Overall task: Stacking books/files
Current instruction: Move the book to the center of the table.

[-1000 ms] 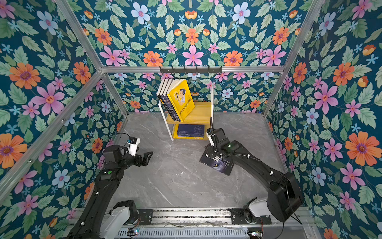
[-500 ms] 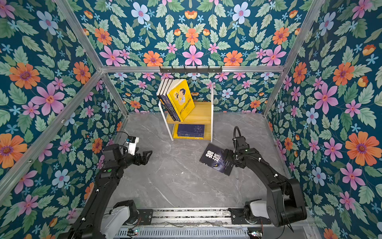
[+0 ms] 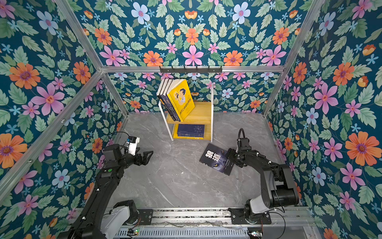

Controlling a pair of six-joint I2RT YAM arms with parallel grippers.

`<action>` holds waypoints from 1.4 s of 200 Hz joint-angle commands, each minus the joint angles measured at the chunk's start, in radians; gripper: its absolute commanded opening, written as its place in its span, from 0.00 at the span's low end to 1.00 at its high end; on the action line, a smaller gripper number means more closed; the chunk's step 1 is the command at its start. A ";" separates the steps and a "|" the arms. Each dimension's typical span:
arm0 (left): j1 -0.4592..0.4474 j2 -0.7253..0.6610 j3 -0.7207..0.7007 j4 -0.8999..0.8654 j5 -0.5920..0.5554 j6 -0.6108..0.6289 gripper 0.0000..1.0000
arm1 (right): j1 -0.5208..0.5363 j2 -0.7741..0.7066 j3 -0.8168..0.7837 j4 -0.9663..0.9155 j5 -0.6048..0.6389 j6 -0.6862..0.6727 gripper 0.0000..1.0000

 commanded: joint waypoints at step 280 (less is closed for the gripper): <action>-0.126 0.274 -0.066 0.236 0.077 -0.414 0.93 | 0.537 0.272 0.139 0.321 -0.019 0.267 0.69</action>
